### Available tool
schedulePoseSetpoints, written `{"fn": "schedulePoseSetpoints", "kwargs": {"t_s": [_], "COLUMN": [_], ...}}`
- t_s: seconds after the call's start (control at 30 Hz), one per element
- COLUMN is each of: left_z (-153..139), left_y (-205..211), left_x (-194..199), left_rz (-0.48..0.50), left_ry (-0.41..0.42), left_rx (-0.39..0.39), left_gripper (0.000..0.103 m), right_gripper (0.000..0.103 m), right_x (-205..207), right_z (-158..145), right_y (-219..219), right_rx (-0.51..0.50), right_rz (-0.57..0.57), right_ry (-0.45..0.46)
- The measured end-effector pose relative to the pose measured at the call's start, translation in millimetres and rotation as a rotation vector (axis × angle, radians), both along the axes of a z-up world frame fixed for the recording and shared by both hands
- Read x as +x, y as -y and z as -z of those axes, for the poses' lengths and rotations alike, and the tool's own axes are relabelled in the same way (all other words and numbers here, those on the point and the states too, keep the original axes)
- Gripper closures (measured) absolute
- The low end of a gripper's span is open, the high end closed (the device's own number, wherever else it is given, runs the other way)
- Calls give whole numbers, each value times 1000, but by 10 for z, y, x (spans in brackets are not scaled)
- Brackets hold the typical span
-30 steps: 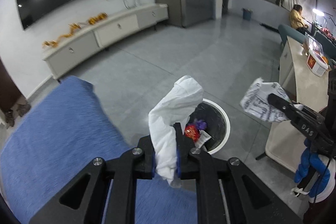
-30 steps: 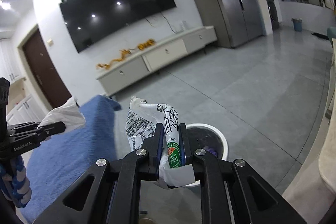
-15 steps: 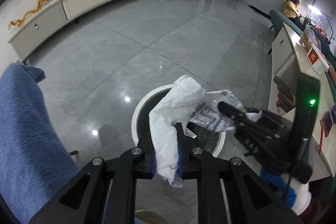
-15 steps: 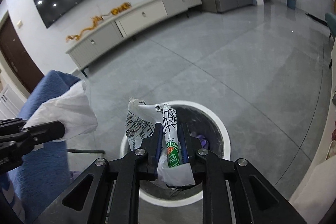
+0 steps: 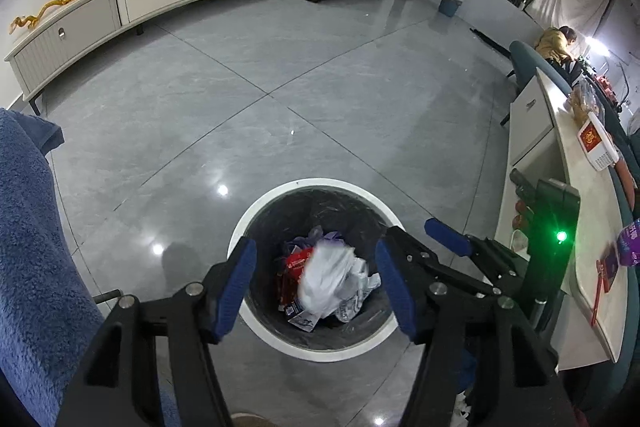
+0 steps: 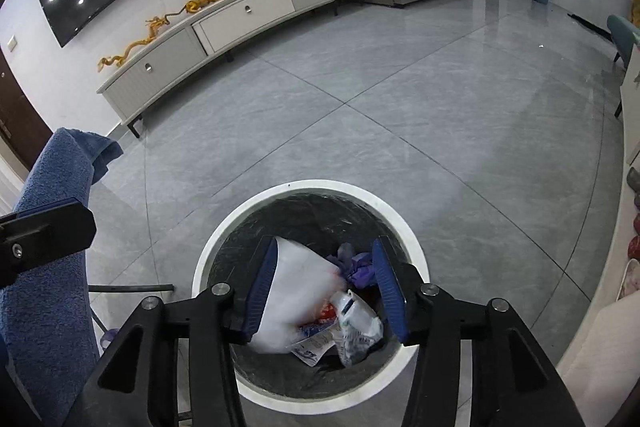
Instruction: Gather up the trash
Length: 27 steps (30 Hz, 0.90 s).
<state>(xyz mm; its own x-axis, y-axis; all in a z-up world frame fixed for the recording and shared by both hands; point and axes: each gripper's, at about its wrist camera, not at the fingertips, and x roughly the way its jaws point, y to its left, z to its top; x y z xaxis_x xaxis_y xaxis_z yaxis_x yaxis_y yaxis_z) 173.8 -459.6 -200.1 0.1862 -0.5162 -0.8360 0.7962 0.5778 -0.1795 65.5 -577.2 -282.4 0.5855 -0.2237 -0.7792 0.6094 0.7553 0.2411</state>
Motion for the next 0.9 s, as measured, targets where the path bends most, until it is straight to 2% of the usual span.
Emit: {"fn": "schedulePoseSetpoints", "kwargs": {"t_s": [0.13,0.27,0.37,0.5,0.63,0.7,0.9], "left_z": [-210,-544,-779,-1059,-1313,-1453,-1770], "left_y": [-165,-454,-718,-1124,-1589,-1822,-2458], "left_x": [-88,-215,-317,-425,-572,-651,-884], "left_rz": [-41,-122,-198,-293,-384,-440,-550], "left_ry": [44,154,233,310,383,428,526], "left_rx": [-35,-69,-92,-128,-159,-178,-227], "left_gripper": [42,42,36,30,25,18,9], "right_gripper": [45,35,25,17,14,5,2], "right_x": [-87,-169,-219,-307,-418,-463,-617], "right_z": [-192,-556,-845,-1238,-1624,-1771,-2217], "right_y": [-78,-279,-448,-674,-957,-1091,-1562], "right_rx": [-28,-94,-151,-221,-282,-306,-374], "right_rz": [12,3,-13,-24,-48,-63,-122], "right_ry": [16,58,89,140,196,215,295]}}
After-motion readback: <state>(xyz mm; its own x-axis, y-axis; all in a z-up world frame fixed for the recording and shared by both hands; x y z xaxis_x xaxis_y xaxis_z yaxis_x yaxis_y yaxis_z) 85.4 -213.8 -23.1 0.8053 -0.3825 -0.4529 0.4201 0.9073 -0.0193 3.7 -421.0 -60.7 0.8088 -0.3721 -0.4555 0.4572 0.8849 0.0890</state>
